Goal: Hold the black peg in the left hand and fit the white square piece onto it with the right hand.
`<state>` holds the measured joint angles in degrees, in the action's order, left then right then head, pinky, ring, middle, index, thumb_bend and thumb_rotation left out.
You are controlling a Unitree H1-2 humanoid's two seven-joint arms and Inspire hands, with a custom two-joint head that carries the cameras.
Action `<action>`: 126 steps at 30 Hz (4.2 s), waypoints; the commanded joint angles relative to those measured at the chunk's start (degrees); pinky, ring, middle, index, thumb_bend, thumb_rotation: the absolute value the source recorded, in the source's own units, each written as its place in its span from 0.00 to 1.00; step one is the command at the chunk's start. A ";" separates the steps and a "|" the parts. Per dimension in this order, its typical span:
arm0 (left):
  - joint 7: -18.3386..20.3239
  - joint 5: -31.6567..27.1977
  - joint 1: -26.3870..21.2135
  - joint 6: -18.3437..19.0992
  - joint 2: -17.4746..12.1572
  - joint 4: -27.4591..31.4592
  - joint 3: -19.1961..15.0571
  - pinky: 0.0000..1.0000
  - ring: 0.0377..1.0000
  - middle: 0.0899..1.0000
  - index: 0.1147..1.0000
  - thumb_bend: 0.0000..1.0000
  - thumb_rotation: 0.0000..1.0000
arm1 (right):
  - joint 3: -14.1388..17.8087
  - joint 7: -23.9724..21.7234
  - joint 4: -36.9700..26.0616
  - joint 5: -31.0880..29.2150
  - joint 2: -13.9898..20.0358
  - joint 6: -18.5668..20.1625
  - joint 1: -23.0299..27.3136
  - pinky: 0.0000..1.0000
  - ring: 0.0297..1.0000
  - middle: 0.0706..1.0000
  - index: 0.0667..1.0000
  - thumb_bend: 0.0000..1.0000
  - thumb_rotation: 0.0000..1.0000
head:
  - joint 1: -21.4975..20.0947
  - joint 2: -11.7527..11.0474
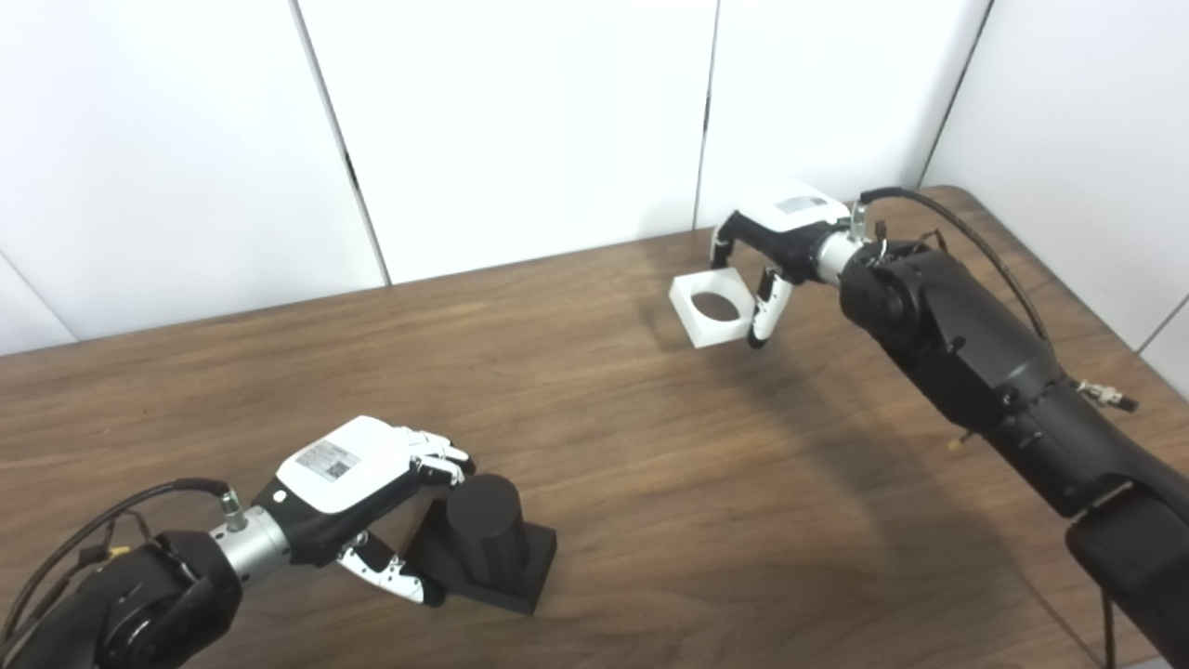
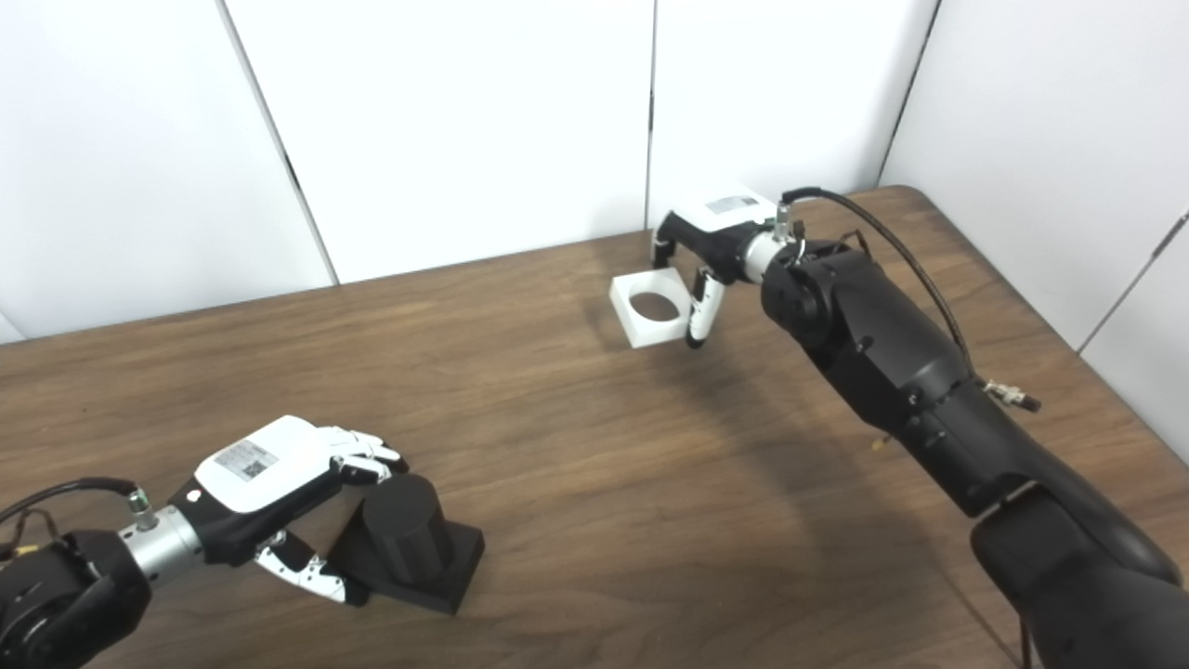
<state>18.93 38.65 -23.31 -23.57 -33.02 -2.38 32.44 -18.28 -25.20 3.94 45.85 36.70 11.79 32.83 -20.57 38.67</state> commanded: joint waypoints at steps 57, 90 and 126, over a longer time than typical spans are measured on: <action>6.87 6.18 -1.42 4.17 5.75 -2.91 3.50 0.82 0.88 0.82 0.43 0.52 0.07 | -0.36 -19.64 -36.88 -14.65 -8.27 0.34 -2.78 0.77 0.77 0.69 0.44 0.52 0.13 | 19.83 6.53; 7.96 5.68 -1.06 4.99 6.16 -1.40 3.93 0.81 0.88 0.82 0.43 0.52 0.07 | -2.44 -16.61 -28.80 -12.36 -13.90 -0.55 -3.95 0.78 0.77 0.70 0.44 0.52 0.13 | 20.63 7.10; 8.93 5.76 -1.19 6.32 6.83 -0.58 4.03 0.82 0.89 0.82 0.43 0.52 0.07 | -4.11 -18.85 -27.57 -12.43 -10.94 -2.08 -1.55 0.78 0.76 0.69 0.44 0.52 0.13 | 21.15 8.42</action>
<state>23.98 41.18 -26.21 -17.93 -26.77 -2.22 33.74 -22.83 -44.07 -21.86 33.94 25.15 11.04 28.73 0.53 47.02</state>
